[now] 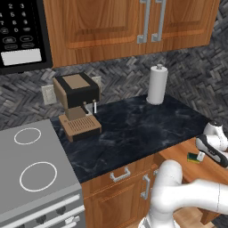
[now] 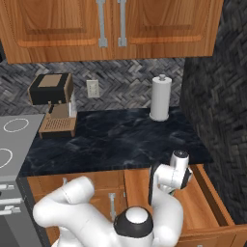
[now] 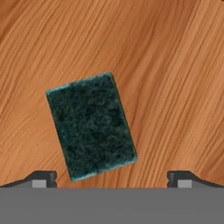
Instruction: Restock the sink supplies by placing the sponge and soap dispenser on the counter and next to the sink. Make sure the soap dispenser is upright.
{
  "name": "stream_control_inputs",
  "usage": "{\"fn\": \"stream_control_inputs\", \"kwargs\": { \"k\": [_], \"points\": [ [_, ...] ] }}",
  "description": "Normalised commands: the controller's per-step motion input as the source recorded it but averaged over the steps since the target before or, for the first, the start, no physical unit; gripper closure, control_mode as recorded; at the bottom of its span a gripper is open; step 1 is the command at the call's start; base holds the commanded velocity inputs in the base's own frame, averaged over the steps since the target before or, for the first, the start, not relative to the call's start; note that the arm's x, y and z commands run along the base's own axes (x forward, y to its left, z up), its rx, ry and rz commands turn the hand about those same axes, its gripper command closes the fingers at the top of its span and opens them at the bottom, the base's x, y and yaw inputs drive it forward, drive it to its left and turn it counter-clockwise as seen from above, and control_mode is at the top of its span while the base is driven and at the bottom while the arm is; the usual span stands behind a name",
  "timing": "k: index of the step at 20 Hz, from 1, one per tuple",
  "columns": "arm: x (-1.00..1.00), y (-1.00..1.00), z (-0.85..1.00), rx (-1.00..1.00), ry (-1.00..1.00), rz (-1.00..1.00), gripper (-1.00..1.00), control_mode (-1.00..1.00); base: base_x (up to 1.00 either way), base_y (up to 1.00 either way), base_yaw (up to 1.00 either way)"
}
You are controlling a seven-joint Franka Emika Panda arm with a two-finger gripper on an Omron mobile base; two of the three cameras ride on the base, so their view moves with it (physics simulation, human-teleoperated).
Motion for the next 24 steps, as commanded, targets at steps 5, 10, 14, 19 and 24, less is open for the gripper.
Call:
{"fn": "stream_control_inputs", "kwargs": {
  "k": [5,10,14,19,24],
  "points": [
    [0.15,0.00,-0.14,-0.01,0.03,0.12,-1.00,-1.00,0.00,0.00,0.00],
    [0.20,0.02,-0.21,-0.02,0.06,0.11,-1.00,-1.00,0.00,0.00,0.00],
    [0.23,0.04,-0.15,-0.02,0.05,0.10,-1.00,-1.00,0.00,0.00,0.00],
    [0.17,0.02,-0.09,-0.01,0.03,0.09,-1.00,-1.00,0.00,0.00,0.00],
    [-0.11,-0.05,-0.17,0.00,0.01,0.03,-1.00,-1.00,0.00,0.00,0.00]
  ]
}}
